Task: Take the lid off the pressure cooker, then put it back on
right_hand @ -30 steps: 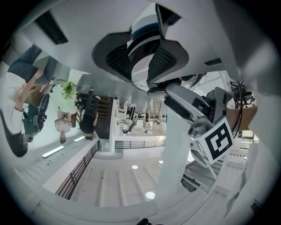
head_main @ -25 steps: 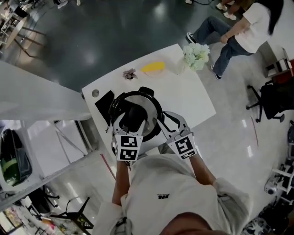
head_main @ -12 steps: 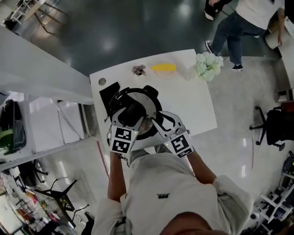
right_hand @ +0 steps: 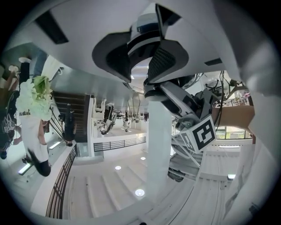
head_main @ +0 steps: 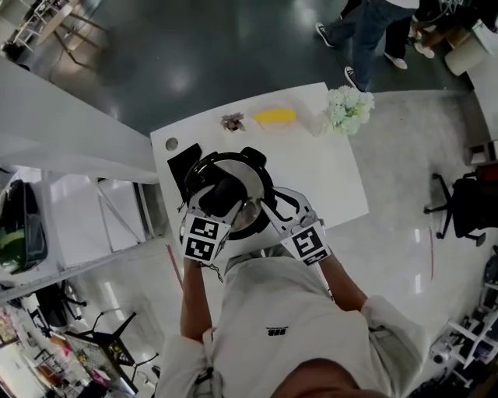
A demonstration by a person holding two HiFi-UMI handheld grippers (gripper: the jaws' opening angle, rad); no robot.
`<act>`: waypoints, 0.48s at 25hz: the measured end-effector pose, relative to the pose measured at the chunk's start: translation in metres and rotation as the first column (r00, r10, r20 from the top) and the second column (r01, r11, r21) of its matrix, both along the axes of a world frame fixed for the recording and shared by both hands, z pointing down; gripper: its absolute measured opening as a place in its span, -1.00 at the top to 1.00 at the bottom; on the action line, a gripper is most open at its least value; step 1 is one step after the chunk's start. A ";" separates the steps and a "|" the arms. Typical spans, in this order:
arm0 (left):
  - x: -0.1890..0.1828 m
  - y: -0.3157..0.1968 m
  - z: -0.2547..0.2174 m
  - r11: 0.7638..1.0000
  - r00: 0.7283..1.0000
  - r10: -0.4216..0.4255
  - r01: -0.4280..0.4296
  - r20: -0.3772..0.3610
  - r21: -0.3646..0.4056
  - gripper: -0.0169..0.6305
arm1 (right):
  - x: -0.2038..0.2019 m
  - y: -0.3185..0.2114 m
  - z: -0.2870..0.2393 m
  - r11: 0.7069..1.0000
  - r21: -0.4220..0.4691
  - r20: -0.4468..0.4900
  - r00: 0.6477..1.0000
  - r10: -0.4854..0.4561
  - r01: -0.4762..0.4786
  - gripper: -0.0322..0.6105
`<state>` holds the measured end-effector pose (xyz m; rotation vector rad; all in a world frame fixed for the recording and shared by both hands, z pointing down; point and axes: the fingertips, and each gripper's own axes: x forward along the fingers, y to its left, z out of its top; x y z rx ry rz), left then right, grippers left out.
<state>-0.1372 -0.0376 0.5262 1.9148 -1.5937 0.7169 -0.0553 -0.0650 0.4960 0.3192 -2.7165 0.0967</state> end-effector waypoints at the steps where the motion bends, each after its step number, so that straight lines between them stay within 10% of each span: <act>1: 0.000 0.000 0.000 1.000 1.000 0.002 -0.002 -0.001 -0.001 0.07 | 0.000 -0.001 0.000 1.000 0.002 -0.003 1.000 0.016 -0.016 0.52; 12: 0.003 0.002 -0.001 0.994 0.995 0.105 -0.105 0.001 -0.011 0.07 | -0.004 -0.001 -0.004 0.992 0.027 -0.017 0.992 0.121 -0.121 0.52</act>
